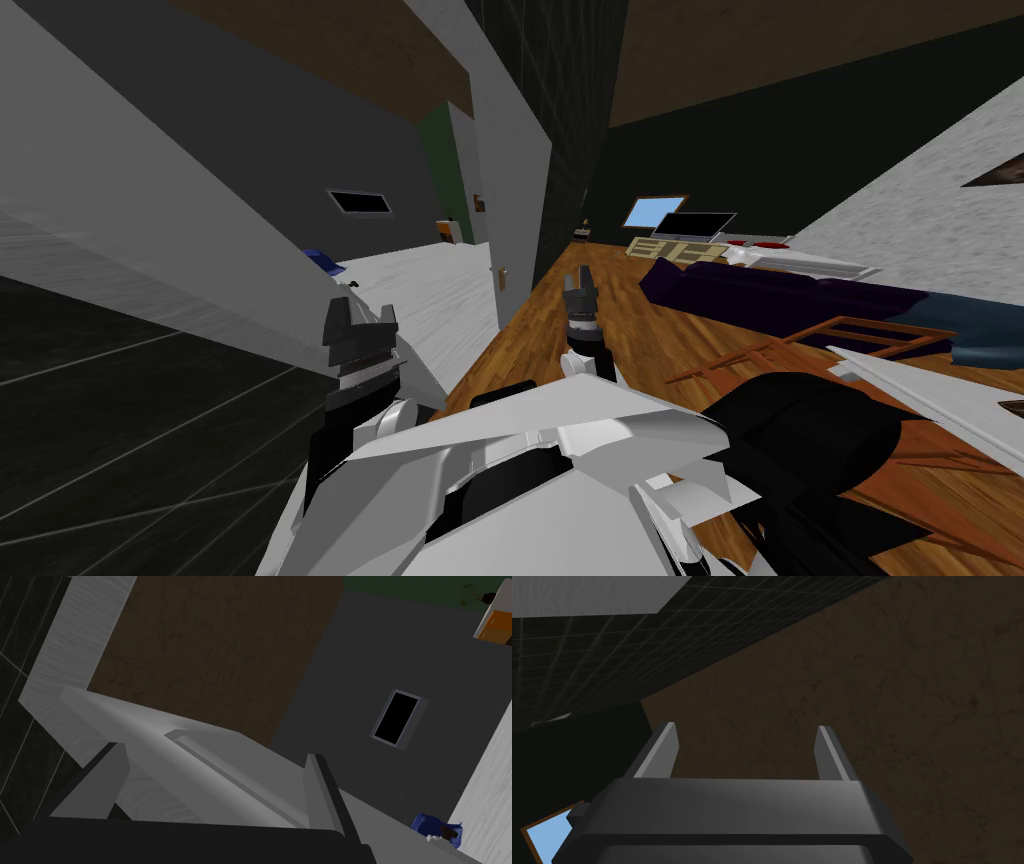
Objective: Push the door open
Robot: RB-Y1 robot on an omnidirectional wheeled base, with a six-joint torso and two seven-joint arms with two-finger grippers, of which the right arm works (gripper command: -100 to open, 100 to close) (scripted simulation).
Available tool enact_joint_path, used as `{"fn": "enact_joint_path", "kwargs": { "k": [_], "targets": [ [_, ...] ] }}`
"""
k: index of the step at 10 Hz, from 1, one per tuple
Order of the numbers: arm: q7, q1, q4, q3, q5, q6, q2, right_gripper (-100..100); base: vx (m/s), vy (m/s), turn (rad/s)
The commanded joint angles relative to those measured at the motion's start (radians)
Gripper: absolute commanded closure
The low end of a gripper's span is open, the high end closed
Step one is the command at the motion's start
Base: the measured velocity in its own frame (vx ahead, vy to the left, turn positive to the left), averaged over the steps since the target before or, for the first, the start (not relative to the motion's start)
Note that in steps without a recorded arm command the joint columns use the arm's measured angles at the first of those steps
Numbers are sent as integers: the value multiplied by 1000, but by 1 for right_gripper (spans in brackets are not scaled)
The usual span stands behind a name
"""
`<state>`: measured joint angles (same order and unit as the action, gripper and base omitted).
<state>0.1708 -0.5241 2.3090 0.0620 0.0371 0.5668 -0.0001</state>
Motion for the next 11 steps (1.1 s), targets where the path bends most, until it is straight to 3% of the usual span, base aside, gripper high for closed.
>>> {"fn": "enact_joint_path", "kwargs": {
  "k": [1, 6, 10, 11],
  "targets": [
    [-14, 20, -33, 4, -7, 0, -6, -100, 26, -34, 36],
    [-65, 95, -156, 16, -31, 0, -24, -100, 46, -61, 45],
    [-126, 184, -291, 32, -61, 1, -42, -100, 65, -90, 63],
    [-126, 184, -301, 32, -61, 1, -42, -100, 53, -54, 25]
  ]
}}
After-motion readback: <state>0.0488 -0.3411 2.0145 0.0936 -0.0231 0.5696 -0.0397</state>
